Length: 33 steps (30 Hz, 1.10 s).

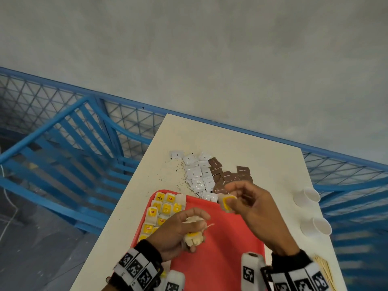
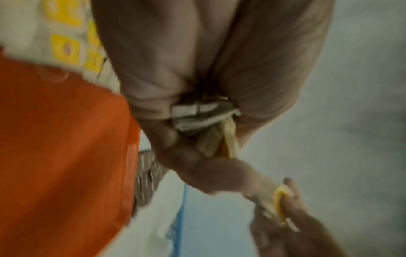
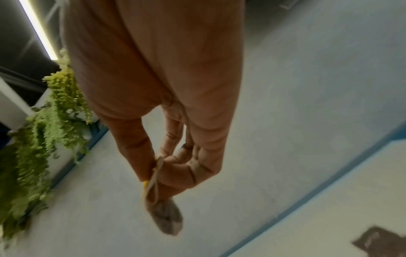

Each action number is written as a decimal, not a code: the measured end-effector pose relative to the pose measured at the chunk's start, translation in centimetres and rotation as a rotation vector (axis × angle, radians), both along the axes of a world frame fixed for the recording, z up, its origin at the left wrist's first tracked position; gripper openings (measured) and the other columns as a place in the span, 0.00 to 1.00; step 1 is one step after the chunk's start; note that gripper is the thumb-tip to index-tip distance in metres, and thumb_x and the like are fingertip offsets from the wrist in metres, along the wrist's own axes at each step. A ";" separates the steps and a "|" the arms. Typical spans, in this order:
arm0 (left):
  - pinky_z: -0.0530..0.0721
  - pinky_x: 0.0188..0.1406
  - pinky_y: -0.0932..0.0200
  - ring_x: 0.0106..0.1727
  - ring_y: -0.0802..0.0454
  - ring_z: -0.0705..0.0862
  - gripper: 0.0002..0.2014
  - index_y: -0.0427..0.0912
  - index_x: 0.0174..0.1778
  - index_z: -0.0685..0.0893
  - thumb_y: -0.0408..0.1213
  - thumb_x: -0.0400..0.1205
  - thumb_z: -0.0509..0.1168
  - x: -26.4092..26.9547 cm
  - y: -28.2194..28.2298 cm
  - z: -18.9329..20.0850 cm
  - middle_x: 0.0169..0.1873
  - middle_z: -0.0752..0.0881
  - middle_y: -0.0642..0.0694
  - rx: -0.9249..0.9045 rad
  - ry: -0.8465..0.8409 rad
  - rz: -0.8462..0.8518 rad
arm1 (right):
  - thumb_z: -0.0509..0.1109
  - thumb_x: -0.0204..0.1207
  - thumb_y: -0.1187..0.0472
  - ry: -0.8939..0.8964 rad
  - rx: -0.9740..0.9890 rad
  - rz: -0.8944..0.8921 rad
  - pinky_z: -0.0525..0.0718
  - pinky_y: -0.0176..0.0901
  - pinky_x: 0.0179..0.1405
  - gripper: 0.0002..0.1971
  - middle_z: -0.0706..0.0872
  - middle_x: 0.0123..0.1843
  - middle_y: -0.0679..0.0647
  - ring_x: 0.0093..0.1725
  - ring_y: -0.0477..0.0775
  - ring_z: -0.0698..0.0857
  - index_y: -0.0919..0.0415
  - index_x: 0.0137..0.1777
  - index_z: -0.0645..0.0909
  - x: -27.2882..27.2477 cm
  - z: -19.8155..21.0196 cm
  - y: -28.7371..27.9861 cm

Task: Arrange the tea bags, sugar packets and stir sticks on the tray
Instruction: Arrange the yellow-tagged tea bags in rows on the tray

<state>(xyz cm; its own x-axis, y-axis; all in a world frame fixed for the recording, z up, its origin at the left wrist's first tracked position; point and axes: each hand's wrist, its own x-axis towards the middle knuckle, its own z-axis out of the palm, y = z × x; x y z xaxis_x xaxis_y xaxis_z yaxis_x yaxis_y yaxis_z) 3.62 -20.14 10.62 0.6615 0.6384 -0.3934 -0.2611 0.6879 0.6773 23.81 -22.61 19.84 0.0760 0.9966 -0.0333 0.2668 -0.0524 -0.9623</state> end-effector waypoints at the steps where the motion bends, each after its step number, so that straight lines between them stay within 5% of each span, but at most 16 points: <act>1: 0.79 0.14 0.63 0.25 0.53 0.82 0.09 0.37 0.54 0.86 0.33 0.79 0.75 -0.5 0.1 0.0 0.30 0.80 0.42 0.057 0.092 0.002 | 0.74 0.75 0.73 -0.039 0.015 0.016 0.85 0.39 0.41 0.13 0.88 0.38 0.53 0.36 0.52 0.88 0.54 0.53 0.86 0.1 0.2 0.0; 3: 0.73 0.14 0.65 0.19 0.55 0.75 0.06 0.38 0.52 0.87 0.36 0.83 0.70 -1.8 0.2 -0.3 0.28 0.77 0.39 0.170 0.271 0.042 | 0.74 0.76 0.70 -0.237 0.061 0.080 0.84 0.36 0.43 0.15 0.89 0.39 0.47 0.38 0.48 0.88 0.48 0.55 0.84 0.0 0.0 -0.2; 6: 0.67 0.19 0.65 0.20 0.51 0.70 0.12 0.45 0.49 0.89 0.49 0.78 0.76 -3.4 -0.9 0.0 0.32 0.79 0.35 0.320 0.414 0.040 | 0.72 0.76 0.69 -0.431 0.083 0.279 0.80 0.28 0.42 0.17 0.90 0.39 0.41 0.41 0.44 0.88 0.48 0.60 0.83 -1.6 -2.3 -1.0; 8: 0.72 0.26 0.61 0.22 0.59 0.75 0.10 0.52 0.52 0.90 0.47 0.76 0.78 -3.9 -2.2 0.4 0.31 0.87 0.54 0.452 0.487 0.016 | 0.74 0.76 0.67 -0.409 0.046 0.357 0.79 0.29 0.41 0.17 0.91 0.40 0.42 0.40 0.43 0.88 0.47 0.60 0.83 -2.8 -4.0 -1.7; 10: 0.80 0.47 0.60 0.40 0.67 0.86 0.09 0.57 0.50 0.91 0.46 0.75 0.78 -4.3 -3.1 0.3 0.39 0.91 0.65 0.617 0.576 -0.011 | 0.77 0.73 0.67 -0.359 0.028 0.387 0.78 0.28 0.39 0.18 0.90 0.40 0.42 0.38 0.42 0.87 0.46 0.57 0.82 -4.0 -4.9 -2.1; 12: 0.77 0.56 0.61 0.48 0.66 0.87 0.08 0.57 0.44 0.91 0.52 0.72 0.78 -4.8 -3.8 -0.2 0.41 0.91 0.61 0.699 0.608 -0.003 | 0.78 0.70 0.69 -0.285 -0.004 0.398 0.79 0.30 0.38 0.20 0.89 0.40 0.46 0.35 0.43 0.85 0.46 0.55 0.81 -5.2 -5.1 -2.4; 16: 0.79 0.46 0.63 0.40 0.60 0.86 0.05 0.55 0.38 0.91 0.50 0.74 0.78 -6.2 -4.6 -0.5 0.36 0.91 0.57 0.672 0.605 0.083 | 0.79 0.70 0.65 -0.148 -0.070 0.359 0.84 0.39 0.39 0.21 0.88 0.44 0.51 0.38 0.48 0.86 0.45 0.59 0.80 -6.9 -6.1 -2.6; 18: 0.76 0.34 0.57 0.32 0.49 0.81 0.08 0.50 0.36 0.91 0.50 0.75 0.78 -6.7 -4.9 -0.1 0.31 0.88 0.51 0.580 0.582 0.137 | 0.80 0.71 0.60 -0.044 -0.116 0.280 0.83 0.37 0.41 0.21 0.88 0.47 0.52 0.40 0.48 0.86 0.45 0.62 0.81 -7.4 -6.7 -2.8; 21: 0.66 0.21 0.62 0.20 0.50 0.69 0.11 0.43 0.32 0.87 0.45 0.75 0.78 -7.5 -4.6 -0.4 0.24 0.78 0.36 0.335 0.537 0.227 | 0.79 0.73 0.53 -0.019 -0.143 0.248 0.78 0.32 0.37 0.19 0.90 0.42 0.52 0.35 0.43 0.84 0.49 0.64 0.82 -8.2 -7.2 -3.5; 26: 0.59 0.18 0.68 0.15 0.54 0.62 0.19 0.31 0.39 0.83 0.43 0.72 0.82 -8.1 -3.7 -0.1 0.20 0.73 0.41 0.181 0.390 0.201 | 0.79 0.74 0.57 0.020 -0.163 0.108 0.79 0.28 0.41 0.14 0.92 0.49 0.46 0.47 0.43 0.89 0.50 0.59 0.87 -8.7 -7.4 -3.2; 30: 0.64 0.19 0.65 0.19 0.52 0.67 0.06 0.45 0.40 0.87 0.38 0.75 0.78 -7.9 -2.9 0.9 0.23 0.81 0.48 0.307 0.458 0.121 | 0.79 0.74 0.60 0.046 -0.124 0.104 0.79 0.29 0.41 0.01 0.91 0.38 0.47 0.37 0.39 0.85 0.56 0.44 0.91 -9.4 -7.1 -2.3; 33: 0.78 0.25 0.55 0.29 0.43 0.76 0.16 0.58 0.53 0.87 0.40 0.73 0.81 -8.3 -2.5 1.1 0.40 0.88 0.40 0.409 0.498 0.086 | 0.78 0.75 0.63 0.089 -0.090 0.063 0.79 0.31 0.40 0.01 0.91 0.36 0.52 0.35 0.39 0.82 0.59 0.42 0.90 -9.3 -7.2 -1.5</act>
<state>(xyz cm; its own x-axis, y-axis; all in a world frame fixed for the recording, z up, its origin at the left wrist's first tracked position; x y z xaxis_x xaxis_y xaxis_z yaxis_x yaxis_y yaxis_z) -4.65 -22.61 11.70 0.4024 0.8442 -0.3540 0.1089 0.3398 0.9342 14.51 -24.15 12.65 0.0061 0.9919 -0.1268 0.1859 -0.1257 -0.9745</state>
